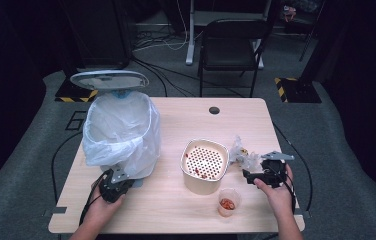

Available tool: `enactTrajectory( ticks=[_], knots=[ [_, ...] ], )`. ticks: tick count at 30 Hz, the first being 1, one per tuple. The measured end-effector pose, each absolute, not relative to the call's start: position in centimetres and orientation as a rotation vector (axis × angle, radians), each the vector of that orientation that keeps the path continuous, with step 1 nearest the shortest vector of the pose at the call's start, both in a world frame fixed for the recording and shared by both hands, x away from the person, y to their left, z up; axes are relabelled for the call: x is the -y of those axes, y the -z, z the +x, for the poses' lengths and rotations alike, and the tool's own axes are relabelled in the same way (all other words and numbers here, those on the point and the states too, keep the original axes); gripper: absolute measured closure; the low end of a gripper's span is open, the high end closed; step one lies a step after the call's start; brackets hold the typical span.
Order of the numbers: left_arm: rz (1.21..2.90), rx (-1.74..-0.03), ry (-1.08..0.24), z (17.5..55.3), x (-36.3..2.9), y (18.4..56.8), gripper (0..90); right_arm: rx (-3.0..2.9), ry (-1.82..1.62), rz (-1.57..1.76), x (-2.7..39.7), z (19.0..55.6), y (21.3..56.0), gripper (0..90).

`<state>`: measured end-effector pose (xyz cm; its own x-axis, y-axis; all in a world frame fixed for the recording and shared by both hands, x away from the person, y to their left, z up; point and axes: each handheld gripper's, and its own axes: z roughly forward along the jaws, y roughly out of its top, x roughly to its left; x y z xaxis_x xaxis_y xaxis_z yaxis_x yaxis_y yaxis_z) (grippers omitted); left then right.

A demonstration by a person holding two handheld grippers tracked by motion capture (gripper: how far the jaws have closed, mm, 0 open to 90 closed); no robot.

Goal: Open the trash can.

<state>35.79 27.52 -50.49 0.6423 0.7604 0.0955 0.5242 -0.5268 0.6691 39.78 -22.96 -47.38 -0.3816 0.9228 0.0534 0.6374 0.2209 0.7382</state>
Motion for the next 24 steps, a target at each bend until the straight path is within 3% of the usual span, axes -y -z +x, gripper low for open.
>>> enactTrajectory(
  ticks=[10,24],
  knots=[
    [2.244,-1.023,-0.496,35.8,-27.5,50.5,90.0,-2.079,-0.997,1.448,21.8,42.0,45.7,0.0],
    [2.22,-1.038,-0.488,35.8,-27.4,50.6,90.0,-2.12,-0.957,1.448,19.8,45.1,46.3,0.0]
  ],
)
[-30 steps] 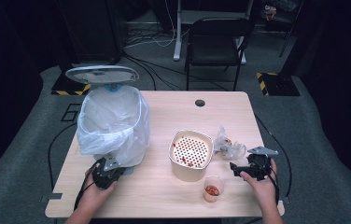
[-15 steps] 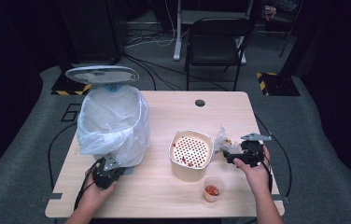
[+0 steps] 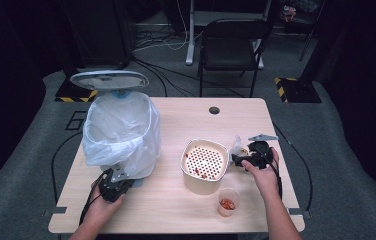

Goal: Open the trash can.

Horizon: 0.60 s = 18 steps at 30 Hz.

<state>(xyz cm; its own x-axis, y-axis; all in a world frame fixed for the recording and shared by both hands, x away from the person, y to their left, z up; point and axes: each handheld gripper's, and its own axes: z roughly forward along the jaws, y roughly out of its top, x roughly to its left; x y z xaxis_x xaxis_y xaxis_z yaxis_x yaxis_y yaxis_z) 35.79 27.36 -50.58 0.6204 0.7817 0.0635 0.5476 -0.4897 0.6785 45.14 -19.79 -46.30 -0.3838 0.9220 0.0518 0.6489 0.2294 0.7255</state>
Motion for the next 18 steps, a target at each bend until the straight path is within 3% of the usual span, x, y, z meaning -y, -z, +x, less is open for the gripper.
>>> enactTrajectory(
  ticks=[7,8,9,18],
  knots=[
    [2.243,-1.029,-0.489,35.8,-27.5,50.5,90.0,-2.113,-0.924,1.465,18.8,46.1,47.7,3.2],
    [2.243,-1.03,-0.488,35.8,-27.5,50.5,90.0,-2.11,-0.919,1.465,18.8,46.2,47.9,5.6],
    [2.243,-1.029,-0.487,35.9,-27.5,50.5,90.0,-2.077,-0.953,1.454,18.9,46.1,48.2,13.8],
    [2.24,-1.027,-0.488,35.8,-27.5,50.5,90.0,-2.083,-0.92,1.476,19.2,45.9,49.7,14.1]
  ],
)
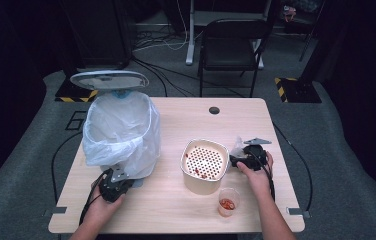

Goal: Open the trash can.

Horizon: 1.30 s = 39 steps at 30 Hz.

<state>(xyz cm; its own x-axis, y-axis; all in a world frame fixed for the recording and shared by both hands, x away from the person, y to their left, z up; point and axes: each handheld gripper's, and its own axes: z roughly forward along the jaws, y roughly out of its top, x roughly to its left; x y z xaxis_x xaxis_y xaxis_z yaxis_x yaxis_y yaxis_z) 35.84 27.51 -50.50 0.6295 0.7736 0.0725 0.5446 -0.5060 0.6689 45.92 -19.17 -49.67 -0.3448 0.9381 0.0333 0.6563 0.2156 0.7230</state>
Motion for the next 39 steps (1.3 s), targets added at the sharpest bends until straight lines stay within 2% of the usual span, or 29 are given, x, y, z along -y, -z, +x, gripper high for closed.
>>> enactTrajectory(
  ticks=[8,11,16,17,18,19,20,29,39],
  knots=[
    [2.238,-1.027,-0.488,35.8,-27.5,50.5,90.0,-2.089,-0.888,1.526,19.5,45.5,50.6,15.3],
    [2.237,-1.028,-0.486,35.8,-27.5,50.5,90.0,-2.093,-0.881,1.508,19.7,45.3,51.0,24.2],
    [2.239,-1.029,-0.483,35.8,-27.5,50.5,90.0,-2.118,-0.882,1.486,19.6,45.0,51.2,33.0],
    [2.239,-1.029,-0.484,35.8,-27.5,50.5,90.0,-2.12,-0.869,1.477,19.4,44.9,51.2,38.2],
    [2.239,-1.028,-0.485,35.8,-27.5,50.5,90.0,-2.12,-0.869,1.477,19.4,44.9,51.2,38.2],
    [2.239,-1.028,-0.485,35.8,-27.5,50.5,90.0,-2.132,-0.883,1.459,19.4,44.9,51.2,45.9],
    [2.239,-1.028,-0.485,35.8,-27.5,50.5,90.0,-2.134,-0.89,1.459,19.4,44.9,51.2,48.8],
    [2.237,-1.03,-0.487,35.8,-27.5,50.5,90.0,-2.175,-0.945,1.467,19.9,44.9,51.0,69.4],
    [2.224,-1.042,-0.49,35.8,-27.4,50.6,90.0,-2.201,-0.968,1.465,20.1,44.9,49.7,73.5]
  ],
)
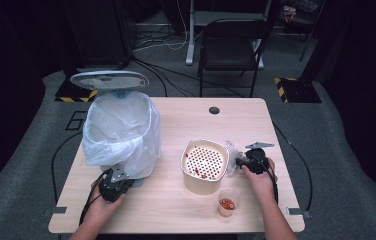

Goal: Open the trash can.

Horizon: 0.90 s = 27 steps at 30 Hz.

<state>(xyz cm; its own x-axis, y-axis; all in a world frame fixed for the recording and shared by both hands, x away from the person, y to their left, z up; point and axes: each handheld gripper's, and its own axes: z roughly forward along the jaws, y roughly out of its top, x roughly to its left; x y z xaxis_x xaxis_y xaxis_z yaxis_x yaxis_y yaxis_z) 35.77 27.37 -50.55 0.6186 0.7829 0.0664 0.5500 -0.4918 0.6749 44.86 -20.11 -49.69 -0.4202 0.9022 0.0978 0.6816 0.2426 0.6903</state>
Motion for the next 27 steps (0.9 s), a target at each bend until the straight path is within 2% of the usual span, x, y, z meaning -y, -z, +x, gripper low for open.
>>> enactTrajectory(
  ticks=[27],
  knots=[
    [2.242,-1.033,-0.484,35.9,-27.5,50.5,90.0,-2.244,-1.021,1.324,20.7,43.6,40.3,73.4]
  ],
)
